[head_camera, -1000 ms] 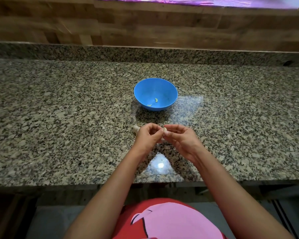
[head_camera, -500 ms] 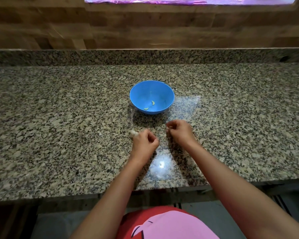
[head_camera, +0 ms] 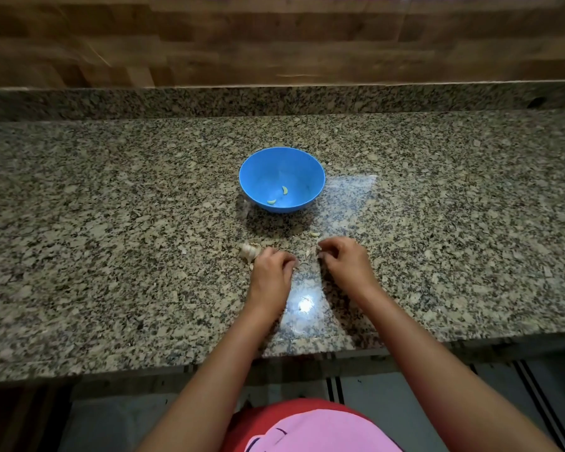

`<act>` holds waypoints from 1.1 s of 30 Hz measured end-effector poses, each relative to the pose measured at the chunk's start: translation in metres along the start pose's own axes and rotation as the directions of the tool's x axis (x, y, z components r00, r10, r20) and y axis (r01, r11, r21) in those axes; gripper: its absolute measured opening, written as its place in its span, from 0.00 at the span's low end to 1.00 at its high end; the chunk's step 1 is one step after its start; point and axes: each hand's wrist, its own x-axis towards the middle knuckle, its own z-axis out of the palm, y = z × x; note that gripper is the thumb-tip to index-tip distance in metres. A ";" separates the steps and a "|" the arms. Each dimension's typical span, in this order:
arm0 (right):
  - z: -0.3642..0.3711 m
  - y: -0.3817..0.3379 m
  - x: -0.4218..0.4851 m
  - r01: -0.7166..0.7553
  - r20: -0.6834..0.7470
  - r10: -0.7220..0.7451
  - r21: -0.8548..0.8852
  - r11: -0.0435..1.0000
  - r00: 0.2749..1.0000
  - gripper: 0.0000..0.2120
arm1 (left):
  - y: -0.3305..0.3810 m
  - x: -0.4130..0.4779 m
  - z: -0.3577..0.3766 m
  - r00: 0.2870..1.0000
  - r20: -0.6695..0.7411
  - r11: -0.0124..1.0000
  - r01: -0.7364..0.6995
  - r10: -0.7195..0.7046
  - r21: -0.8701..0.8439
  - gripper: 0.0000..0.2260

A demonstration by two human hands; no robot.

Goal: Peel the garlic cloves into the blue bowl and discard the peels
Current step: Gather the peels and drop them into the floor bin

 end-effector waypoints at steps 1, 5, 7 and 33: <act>-0.001 0.000 -0.003 0.007 0.010 -0.007 0.014 1.000 1.000 0.12 | 0.000 0.000 0.001 1.000 -0.004 1.000 -0.010 0.010 0.012 0.08; 0.000 0.001 -0.008 0.036 0.057 -0.040 0.063 0.997 0.998 0.18 | 0.002 0.004 0.001 1.000 -0.008 1.000 -0.013 0.013 0.008 0.05; 0.003 0.000 -0.010 0.081 0.109 -0.083 0.024 0.996 0.991 0.23 | 0.003 0.006 -0.001 1.000 -0.017 1.000 -0.017 0.017 -0.006 0.06; -0.010 0.026 -0.048 0.258 0.119 -0.247 -0.086 0.962 0.962 0.27 | -0.012 -0.018 0.012 0.991 -0.008 0.983 -0.132 0.132 -0.128 0.17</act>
